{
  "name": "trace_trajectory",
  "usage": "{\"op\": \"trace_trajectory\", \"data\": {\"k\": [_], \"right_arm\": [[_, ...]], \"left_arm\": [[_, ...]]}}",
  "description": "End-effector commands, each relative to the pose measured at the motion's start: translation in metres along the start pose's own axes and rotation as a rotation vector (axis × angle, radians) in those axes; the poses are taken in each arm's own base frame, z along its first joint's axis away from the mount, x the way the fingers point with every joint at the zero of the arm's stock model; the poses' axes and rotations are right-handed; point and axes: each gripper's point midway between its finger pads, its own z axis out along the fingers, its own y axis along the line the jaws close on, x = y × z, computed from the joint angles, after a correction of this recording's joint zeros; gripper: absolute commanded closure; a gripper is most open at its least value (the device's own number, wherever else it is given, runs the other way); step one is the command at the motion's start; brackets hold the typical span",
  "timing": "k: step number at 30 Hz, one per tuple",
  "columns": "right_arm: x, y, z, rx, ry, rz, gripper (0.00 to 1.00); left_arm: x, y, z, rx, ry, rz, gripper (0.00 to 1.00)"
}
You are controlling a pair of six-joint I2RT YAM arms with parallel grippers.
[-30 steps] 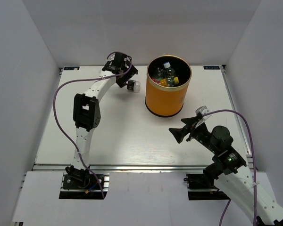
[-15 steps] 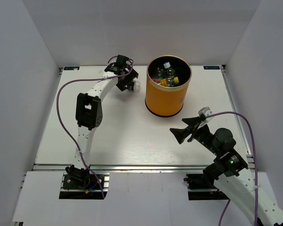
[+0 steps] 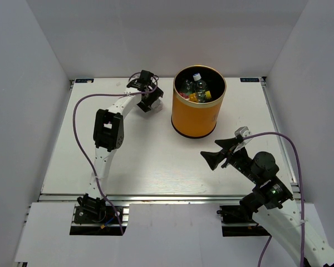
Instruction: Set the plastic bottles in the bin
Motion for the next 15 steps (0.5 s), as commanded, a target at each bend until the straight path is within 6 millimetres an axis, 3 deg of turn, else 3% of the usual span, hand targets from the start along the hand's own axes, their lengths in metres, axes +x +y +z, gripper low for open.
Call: {"op": "trace_trajectory", "data": {"k": [1,12,15], "right_arm": [[-0.011,0.006,0.000,-0.028,-0.051,-0.010,0.10],[-0.015,0.007,-0.004,-0.032,-0.071,-0.012,0.10],[-0.014,0.007,-0.004,-0.030,-0.072,-0.009,0.10]], "left_arm": [[-0.009,-0.015,-0.010,0.031,-0.033,-0.011,0.01],[-0.003,0.010,0.008,-0.048,-0.007,0.022,0.01],[0.001,0.013,0.010,-0.056,0.009,0.059,0.11]]}}
